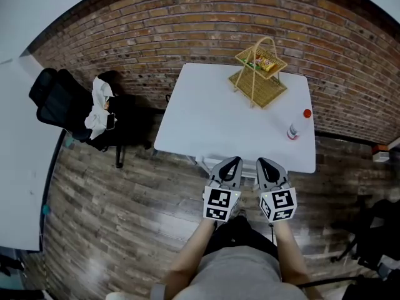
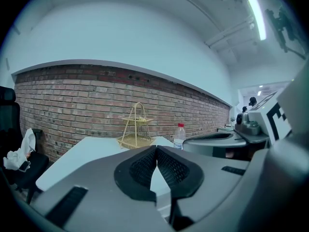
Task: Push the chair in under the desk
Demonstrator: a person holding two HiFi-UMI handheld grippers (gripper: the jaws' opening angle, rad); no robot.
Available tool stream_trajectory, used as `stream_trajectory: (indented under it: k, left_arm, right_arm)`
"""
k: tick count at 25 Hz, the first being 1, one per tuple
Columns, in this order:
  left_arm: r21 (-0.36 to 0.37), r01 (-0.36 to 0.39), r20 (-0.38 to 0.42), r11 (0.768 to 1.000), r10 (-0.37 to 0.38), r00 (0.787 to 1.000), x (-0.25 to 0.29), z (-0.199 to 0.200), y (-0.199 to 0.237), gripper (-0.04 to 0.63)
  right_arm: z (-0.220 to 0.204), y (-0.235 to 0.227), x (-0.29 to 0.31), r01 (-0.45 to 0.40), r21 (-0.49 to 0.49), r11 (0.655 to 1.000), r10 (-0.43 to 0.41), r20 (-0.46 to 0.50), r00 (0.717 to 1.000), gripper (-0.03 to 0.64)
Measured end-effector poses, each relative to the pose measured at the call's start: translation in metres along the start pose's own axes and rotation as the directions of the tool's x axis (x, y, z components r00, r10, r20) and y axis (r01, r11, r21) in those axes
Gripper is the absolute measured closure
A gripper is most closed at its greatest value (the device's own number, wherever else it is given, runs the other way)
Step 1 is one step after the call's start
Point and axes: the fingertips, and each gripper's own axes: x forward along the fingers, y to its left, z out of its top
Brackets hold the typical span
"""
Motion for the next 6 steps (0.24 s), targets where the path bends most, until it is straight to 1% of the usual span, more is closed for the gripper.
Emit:
stream_trajectory:
  k: [6]
  left_arm:
    - [0.006, 0.002, -0.002, 1.0, -0.002, 1.0, 0.0016, -0.0007, 0.0007, 0.583]
  right_arm:
    - [0.0011, -0.0008, 0.0015, 0.002, -0.006, 1.0, -0.002, 0.002, 1.0, 0.603]
